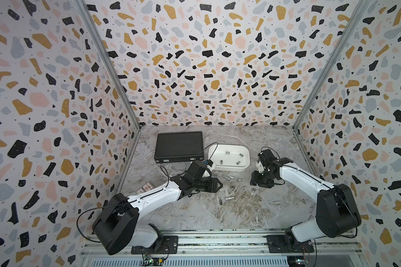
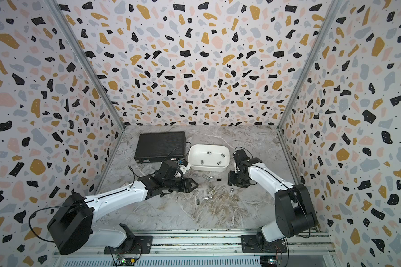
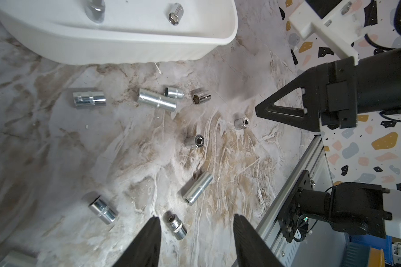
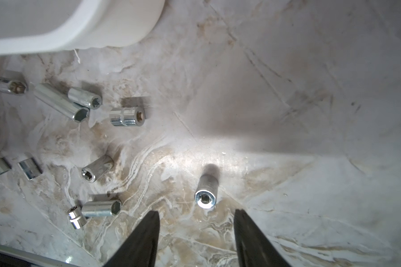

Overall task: Put the socket on the desktop into the storage box
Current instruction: Pick up the socket head at the center of the board.

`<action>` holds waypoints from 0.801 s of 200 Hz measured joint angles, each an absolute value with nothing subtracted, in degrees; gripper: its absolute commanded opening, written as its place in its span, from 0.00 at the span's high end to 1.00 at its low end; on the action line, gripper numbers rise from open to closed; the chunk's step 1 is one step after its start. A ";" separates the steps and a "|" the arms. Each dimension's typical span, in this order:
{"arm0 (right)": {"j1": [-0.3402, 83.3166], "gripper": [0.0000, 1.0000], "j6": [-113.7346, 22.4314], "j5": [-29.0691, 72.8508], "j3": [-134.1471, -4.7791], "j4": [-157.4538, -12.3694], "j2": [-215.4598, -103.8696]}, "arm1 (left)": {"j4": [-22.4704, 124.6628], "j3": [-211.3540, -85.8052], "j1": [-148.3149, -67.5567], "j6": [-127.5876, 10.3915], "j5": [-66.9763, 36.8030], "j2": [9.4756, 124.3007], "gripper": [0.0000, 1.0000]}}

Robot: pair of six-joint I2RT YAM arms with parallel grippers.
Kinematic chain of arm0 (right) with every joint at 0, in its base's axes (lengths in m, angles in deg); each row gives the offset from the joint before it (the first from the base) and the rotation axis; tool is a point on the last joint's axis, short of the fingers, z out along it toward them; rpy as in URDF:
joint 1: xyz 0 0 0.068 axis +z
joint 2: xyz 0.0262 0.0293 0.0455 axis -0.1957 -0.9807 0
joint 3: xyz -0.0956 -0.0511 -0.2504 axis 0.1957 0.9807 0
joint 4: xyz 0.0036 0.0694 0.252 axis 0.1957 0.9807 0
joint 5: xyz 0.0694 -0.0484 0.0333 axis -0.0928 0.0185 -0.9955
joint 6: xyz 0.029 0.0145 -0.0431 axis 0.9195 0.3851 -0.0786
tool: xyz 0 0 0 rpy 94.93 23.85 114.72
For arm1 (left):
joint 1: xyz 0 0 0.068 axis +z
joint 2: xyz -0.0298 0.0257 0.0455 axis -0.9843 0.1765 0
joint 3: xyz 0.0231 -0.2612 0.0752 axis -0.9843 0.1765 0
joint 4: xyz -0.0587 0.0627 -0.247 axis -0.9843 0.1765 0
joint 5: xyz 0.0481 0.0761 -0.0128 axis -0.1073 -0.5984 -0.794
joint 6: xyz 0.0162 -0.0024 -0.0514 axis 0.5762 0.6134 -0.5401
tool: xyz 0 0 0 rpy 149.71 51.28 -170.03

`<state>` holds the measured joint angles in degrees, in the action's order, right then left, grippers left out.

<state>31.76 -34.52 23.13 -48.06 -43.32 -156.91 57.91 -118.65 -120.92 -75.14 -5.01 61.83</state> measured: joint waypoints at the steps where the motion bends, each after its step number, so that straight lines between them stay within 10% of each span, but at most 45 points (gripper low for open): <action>1: 31.76 0.42 -34.52 23.13 -48.06 -43.32 -156.95 | 57.89 -118.63 -120.92 -75.18 -5.01 61.85 0.46; 160: 31.80 0.43 -35.03 23.21 -46.38 -43.62 -164.49 | 54.48 -117.17 -121.64 -76.78 -4.86 63.01 0.46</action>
<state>31.80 -35.03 23.21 -46.38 -43.62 -164.49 54.48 -117.17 -121.64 -76.78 -4.86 63.01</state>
